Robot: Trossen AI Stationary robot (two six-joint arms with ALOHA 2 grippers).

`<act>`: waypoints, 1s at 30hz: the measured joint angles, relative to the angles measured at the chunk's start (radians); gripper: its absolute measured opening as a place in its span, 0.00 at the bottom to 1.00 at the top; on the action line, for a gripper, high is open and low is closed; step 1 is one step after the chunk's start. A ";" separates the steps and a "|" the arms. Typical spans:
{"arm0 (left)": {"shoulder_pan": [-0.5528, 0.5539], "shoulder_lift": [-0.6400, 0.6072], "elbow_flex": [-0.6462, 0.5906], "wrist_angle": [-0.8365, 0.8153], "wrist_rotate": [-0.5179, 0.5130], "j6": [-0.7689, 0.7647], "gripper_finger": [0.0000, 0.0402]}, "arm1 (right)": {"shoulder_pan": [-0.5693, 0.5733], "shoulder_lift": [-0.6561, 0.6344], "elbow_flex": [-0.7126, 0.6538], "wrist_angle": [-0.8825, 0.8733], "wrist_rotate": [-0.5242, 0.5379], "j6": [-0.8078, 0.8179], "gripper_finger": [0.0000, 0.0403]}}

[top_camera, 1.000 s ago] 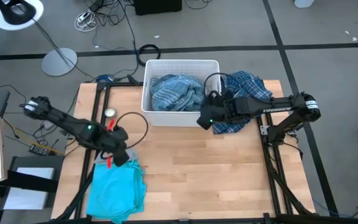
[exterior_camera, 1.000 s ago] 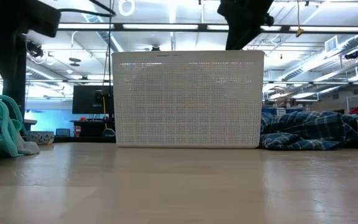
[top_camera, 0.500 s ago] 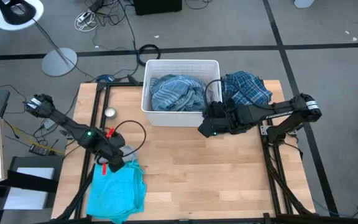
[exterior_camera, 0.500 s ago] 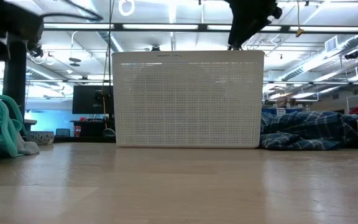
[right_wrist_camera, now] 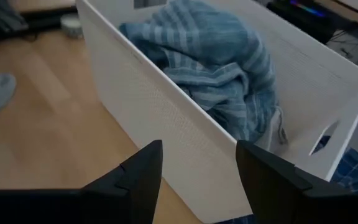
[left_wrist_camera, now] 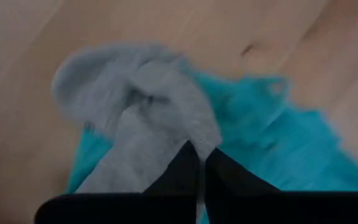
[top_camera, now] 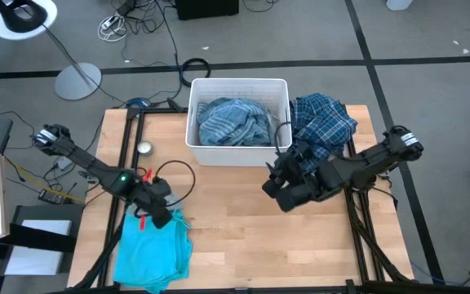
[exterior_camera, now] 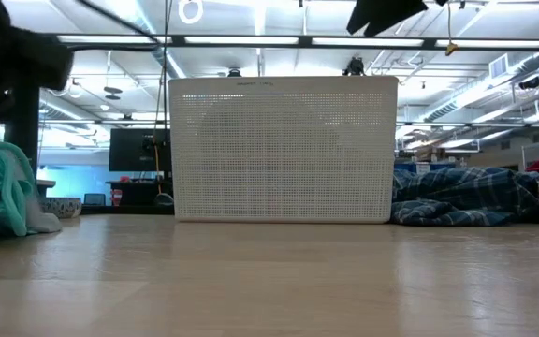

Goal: Sort clothes
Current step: Put the gray sock into the white laundry bin

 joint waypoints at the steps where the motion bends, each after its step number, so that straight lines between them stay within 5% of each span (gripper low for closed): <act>1: 0.009 0.000 0.000 0.031 -0.007 0.015 0.03 | 0.011 0.000 -0.013 0.005 0.021 0.032 0.51; 11: 0.199 0.000 0.115 0.172 -0.037 0.317 0.00 | 0.060 0.000 -0.252 0.151 0.071 0.261 0.51; 17: 0.321 0.000 0.329 0.207 -0.070 0.565 0.00 | 0.010 0.001 -0.365 0.386 0.004 0.131 0.50; 20: 0.384 0.000 0.447 0.227 -0.176 0.709 0.00 | -0.032 0.001 -0.370 0.464 -0.090 0.033 0.50; 25: 0.545 0.008 0.618 0.408 -0.242 0.975 0.00 | -0.060 0.000 -0.370 0.562 -0.143 -0.088 0.50; 30: 0.734 0.077 0.752 0.465 -0.244 1.049 0.00 | -0.061 0.000 -0.370 0.590 -0.147 -0.148 0.49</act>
